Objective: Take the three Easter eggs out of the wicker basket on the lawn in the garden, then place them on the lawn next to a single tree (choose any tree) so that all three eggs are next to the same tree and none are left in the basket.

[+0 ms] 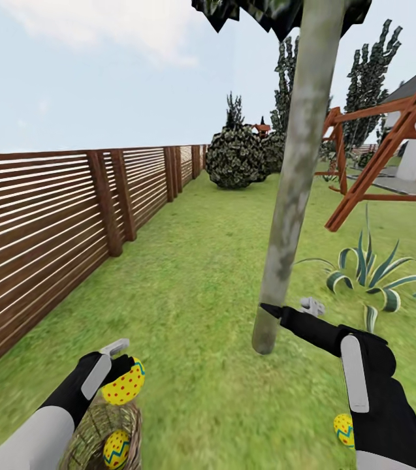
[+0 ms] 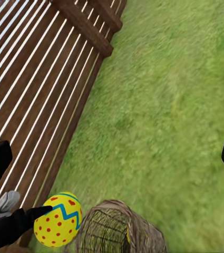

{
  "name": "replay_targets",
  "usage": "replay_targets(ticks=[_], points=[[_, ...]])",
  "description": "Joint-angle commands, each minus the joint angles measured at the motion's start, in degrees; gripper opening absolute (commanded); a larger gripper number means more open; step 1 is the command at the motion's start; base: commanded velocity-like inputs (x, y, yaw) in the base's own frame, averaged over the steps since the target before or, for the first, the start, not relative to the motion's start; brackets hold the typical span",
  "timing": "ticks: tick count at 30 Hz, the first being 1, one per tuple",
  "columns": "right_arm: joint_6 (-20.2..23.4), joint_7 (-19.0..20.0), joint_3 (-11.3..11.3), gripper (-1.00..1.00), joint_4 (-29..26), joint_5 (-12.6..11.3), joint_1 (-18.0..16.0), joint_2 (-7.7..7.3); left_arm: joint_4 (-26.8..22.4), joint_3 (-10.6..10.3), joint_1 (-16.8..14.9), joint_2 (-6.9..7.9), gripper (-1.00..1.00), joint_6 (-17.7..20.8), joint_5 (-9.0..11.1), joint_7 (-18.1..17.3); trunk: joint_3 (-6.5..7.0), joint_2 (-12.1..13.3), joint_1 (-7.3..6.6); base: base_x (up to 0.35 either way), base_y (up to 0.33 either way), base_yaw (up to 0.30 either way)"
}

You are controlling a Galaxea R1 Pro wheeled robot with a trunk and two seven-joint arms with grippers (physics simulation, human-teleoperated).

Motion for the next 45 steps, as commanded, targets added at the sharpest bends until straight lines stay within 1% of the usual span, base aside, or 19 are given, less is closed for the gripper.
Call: replay_targets(ticks=[1,7,8,11,14,17,29,31,35,39,43,45], points=[[0.27,0.57,-0.14,1.00,-0.01,0.45,-0.09,-0.11,-0.14,-0.02,-0.01,-0.01,-1.00,0.19,0.63,0.55,0.14,0.33,-0.20,0.000,0.000,-0.241],[0.27,0.57,-0.15,1.00,-0.01,0.43,-0.09,-0.55,-0.11,-0.13,-0.01,-0.06,-1.00,0.13,0.57,0.67,1.59,2.74,-1.52,0.000,0.000,-0.241],[0.27,0.57,-0.16,1.00,-0.01,0.43,-0.09,-0.66,-0.11,-0.42,-0.01,-0.09,-1.00,0.10,0.57,0.67,1.83,3.14,-1.74,0.000,0.000,-0.241],[0.27,0.57,-0.16,1.00,-0.01,0.43,-0.09,-0.86,-0.11,-2.89,-0.01,-0.14,-1.00,0.04,0.62,0.77,2.55,4.34,-2.40,0.000,0.000,-0.241],[0.27,0.57,-0.18,1.00,-0.01,0.43,-0.09,-0.89,-0.16,-3.54,-0.01,-0.15,-1.00,0.01,0.65,0.88,3.27,5.55,-3.06,0.000,0.000,-0.241],[0.27,0.57,-0.17,1.00,-0.01,0.49,-0.09,-0.89,-0.19,-3.67,-0.01,-0.15,-1.00,0.03,0.70,0.92,3.99,6.75,-3.72,0.000,0.000,-0.241],[0.27,0.57,-0.30,1.00,-0.01,0.52,-0.09,-0.89,-1.45,-3.64,-0.01,-0.10,-1.00,0.04,0.79,0.59,4.72,6.75,-3.72,0.060,-0.002,-0.241],[0.27,0.57,-1.25,1.00,-0.01,0.41,-0.09,-0.89,-1.44,-3.69,-0.01,-0.14,-1.00,0.04,0.76,0.57,4.84,6.75,-3.72,0.007,-0.094,-0.241],[0.27,0.57,-2.08,1.00,-0.01,0.36,-0.09,-0.89,-1.43,-3.77,-0.01,-0.15,-1.00,0.04,0.77,0.60,5.08,6.75,-3.72,0.002,-0.207,-0.240],[0.27,0.57,-2.25,1.00,-0.01,0.35,-0.09,-0.89,-1.37,-3.80,-0.01,-0.15,-1.00,0.04,0.75,0.71,5.32,6.75,-3.72,0.000,-0.271,-0.229],[0.27,0.57,-2.27,1.00,-0.01,0.35,-0.09,-0.89,-1.29,-3.80,-0.01,-0.15,-1.00,0.04,0.75,0.75,5.39,6.75,-3.72,0.000,-0.283,-0.075],[0.27,0.57,-2.27,1.00,-0.01,-0.13,-0.09,-0.91,-1.27,-3.80,-0.01,-0.15,-1.00,0.04,0.75,0.80,5.40,6.75,-3.72,0.000,-0.285,-0.015]])
